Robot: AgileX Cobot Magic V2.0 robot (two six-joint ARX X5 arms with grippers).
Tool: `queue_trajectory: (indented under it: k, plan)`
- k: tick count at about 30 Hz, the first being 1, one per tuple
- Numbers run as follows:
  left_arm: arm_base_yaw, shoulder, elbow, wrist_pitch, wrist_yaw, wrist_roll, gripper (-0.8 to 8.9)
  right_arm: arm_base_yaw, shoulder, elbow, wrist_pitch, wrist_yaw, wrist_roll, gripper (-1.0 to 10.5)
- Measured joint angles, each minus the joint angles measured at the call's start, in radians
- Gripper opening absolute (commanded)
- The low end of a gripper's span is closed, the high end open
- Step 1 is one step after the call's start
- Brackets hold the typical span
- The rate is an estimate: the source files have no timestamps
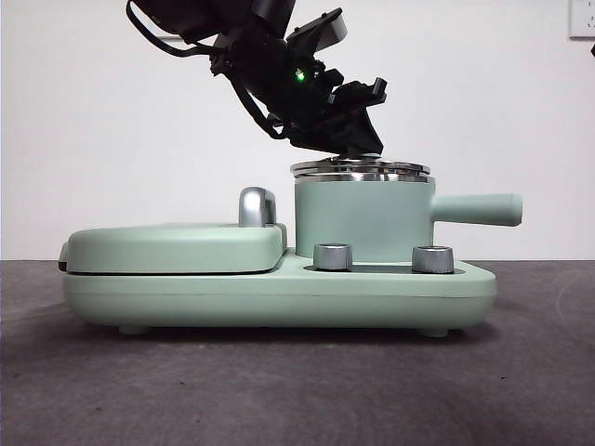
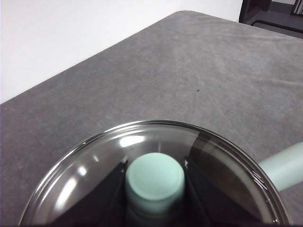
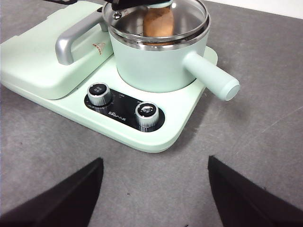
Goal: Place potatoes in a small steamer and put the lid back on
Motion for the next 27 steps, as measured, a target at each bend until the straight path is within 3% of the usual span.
queue_trajectory:
  k: [13,20,23,27]
  plan:
    - [-0.005,0.02,0.006,0.015,0.007,0.003,0.14,0.0,0.0,0.0,0.0,0.0,0.0,3.5]
    - [-0.005,0.019,0.029,-0.05,0.006,0.01,0.16,0.0,0.0,0.0,0.0,0.0,0.0,3.5]
    - [-0.005,0.019,0.034,-0.068,0.006,0.016,0.64,0.0,0.0,0.0,0.0,0.0,0.0,3.5]
    - [-0.005,0.018,0.037,-0.077,0.006,0.014,2.18,0.0,0.0,0.0,0.0,0.0,0.0,3.5]
